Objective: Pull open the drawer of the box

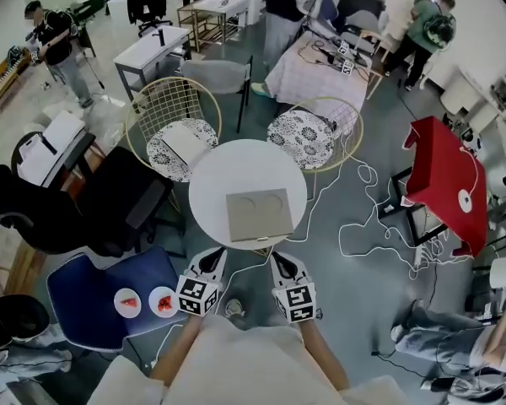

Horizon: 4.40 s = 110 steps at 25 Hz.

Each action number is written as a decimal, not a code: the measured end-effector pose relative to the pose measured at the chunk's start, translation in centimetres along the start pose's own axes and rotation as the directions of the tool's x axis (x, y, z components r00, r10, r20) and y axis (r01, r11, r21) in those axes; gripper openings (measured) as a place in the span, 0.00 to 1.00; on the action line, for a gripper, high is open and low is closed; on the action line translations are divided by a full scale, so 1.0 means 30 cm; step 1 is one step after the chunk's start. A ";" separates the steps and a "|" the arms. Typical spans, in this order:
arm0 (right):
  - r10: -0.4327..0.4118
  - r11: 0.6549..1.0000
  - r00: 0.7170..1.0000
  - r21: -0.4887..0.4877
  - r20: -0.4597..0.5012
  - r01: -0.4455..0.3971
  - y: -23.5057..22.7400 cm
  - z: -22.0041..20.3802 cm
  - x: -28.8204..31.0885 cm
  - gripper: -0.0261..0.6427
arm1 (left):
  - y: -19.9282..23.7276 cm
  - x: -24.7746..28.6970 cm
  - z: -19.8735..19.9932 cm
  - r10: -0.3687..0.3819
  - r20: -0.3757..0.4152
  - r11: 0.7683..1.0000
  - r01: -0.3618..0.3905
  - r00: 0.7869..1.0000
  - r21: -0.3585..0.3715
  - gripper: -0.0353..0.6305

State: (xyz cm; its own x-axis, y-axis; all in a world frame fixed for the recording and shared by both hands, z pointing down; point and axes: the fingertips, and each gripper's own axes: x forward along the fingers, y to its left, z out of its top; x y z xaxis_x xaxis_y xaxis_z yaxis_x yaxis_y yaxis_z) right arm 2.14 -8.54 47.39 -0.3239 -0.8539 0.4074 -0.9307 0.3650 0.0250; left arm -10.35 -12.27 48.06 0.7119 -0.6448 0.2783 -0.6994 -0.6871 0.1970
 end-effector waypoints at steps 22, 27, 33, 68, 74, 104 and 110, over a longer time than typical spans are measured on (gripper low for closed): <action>0.192 0.980 0.971 0.087 -0.143 -0.181 -0.125 -0.277 0.154 0.06 | 0.088 0.158 -0.242 0.164 -0.141 0.982 -0.175 0.976 -0.069 0.07; 0.212 0.974 0.960 0.123 -0.185 -0.191 -0.096 -0.409 0.137 0.06 | 0.083 0.169 -0.357 0.153 -0.174 0.983 -0.168 0.973 -0.076 0.07; 0.241 0.965 0.942 0.160 -0.234 -0.207 -0.059 -0.512 0.131 0.06 | 0.109 0.227 -0.436 0.135 -0.214 0.985 -0.154 0.968 -0.077 0.07; 0.265 0.352 0.960 0.917 0.092 -0.185 -0.077 -0.555 0.250 0.22 | 0.247 0.492 -0.465 0.104 -0.212 0.994 -0.111 0.972 -0.023 0.07; -0.046 -0.230 0.959 0.931 0.280 -0.283 -0.177 -0.556 0.296 0.28 | 0.245 0.489 -0.463 0.102 -0.213 0.994 -0.110 0.972 -0.024 0.07; -0.082 -0.188 0.980 0.963 0.180 -0.193 -0.175 -0.638 0.506 0.10 | 0.245 0.486 -0.460 0.069 -0.207 0.996 -0.078 0.976 -0.037 0.07; -0.082 -0.199 0.978 0.958 0.193 -0.205 -0.156 -0.644 0.473 0.09 | 0.245 0.484 -0.459 0.069 -0.209 0.996 -0.081 0.975 -0.046 0.07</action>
State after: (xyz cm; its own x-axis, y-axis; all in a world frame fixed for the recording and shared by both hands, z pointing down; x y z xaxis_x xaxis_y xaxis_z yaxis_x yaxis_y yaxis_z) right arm 5.19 -15.21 70.70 -0.2736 -0.9363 0.2203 0.0886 -0.2526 -0.9635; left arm -6.04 -22.07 66.49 0.6325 -0.6068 0.4815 -0.7567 -0.6167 0.2169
